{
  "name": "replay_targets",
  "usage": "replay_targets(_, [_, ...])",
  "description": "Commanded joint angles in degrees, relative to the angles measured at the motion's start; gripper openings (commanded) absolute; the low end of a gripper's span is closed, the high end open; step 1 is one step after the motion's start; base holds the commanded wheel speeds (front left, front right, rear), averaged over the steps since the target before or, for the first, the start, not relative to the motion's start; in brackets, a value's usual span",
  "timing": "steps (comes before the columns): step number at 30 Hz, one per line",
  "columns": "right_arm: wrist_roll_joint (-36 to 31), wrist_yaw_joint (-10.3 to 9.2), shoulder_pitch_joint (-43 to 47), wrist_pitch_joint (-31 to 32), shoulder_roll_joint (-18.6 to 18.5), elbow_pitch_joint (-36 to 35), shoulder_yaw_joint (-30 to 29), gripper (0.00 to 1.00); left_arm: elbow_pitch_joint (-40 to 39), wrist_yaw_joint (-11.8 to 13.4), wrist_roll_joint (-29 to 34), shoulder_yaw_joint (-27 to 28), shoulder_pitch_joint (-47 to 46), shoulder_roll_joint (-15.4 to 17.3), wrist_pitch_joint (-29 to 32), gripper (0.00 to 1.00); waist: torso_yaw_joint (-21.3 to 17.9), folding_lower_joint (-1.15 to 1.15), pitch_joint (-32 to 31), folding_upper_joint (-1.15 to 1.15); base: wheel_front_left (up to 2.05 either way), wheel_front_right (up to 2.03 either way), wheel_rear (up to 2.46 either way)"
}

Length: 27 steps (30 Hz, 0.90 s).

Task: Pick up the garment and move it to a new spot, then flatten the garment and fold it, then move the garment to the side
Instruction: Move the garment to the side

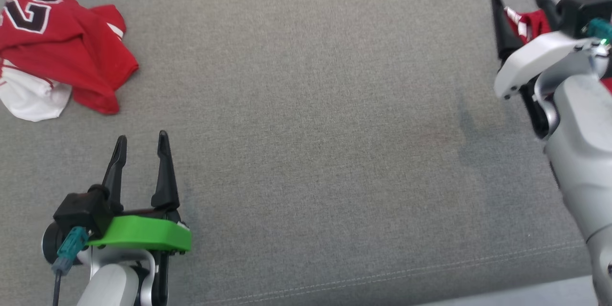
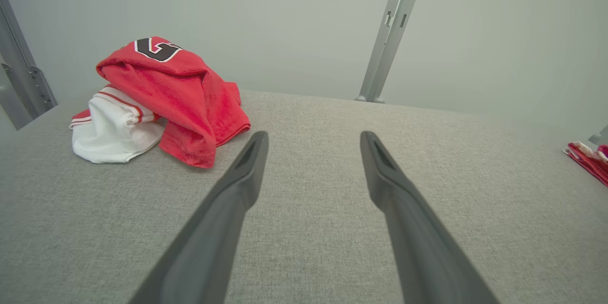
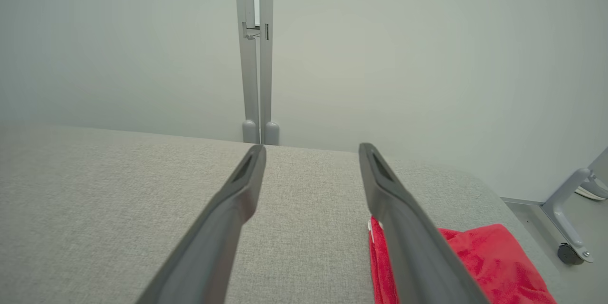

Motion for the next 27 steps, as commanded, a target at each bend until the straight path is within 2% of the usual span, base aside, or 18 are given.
replay_targets(1, [0.6, -0.06, 1.7, -0.2, 0.1, -1.1, 0.0, 1.00, 0.2, 0.3, -0.4, 0.5, 1.1, 0.2, -0.4, 1.00, 1.3, 0.01, -3.4, 0.00, 0.00, 0.00, 0.00])
replay_targets(7, [0.7, -0.06, 11.6, -0.2, 3.4, -10.4, -2.5, 1.00, 1.4, 0.7, -0.8, 2.4, 4.2, 0.7, -1.3, 1.00, 2.2, 0.01, -6.3, 0.00, 0.00, 0.00, 0.00])
replay_targets(19, [-6.0, -0.06, 33.3, 1.2, 12.9, -27.8, -11.5, 1.00, 1.6, 1.4, -1.2, 4.7, 10.7, -0.2, -2.1, 1.00, 4.8, 0.01, -9.7, 0.00, 0.00, 0.00, 0.00])
replay_targets(25, [-6.9, -0.06, 41.5, 3.3, 14.5, -35.3, -12.8, 1.00, 1.6, 1.5, -0.2, 5.5, 13.1, -0.6, -2.1, 1.00, 5.3, 0.01, -10.8, 0.00, 0.00, 0.00, 0.00])
replay_targets(27, [-4.6, -0.06, 43.5, 4.0, 14.6, -37.0, -12.1, 1.00, 1.5, 1.5, 0.0, 5.5, 13.4, -0.6, -2.2, 1.00, 5.4, 0.01, -11.1, 0.00, 0.00, 0.00, 0.00])
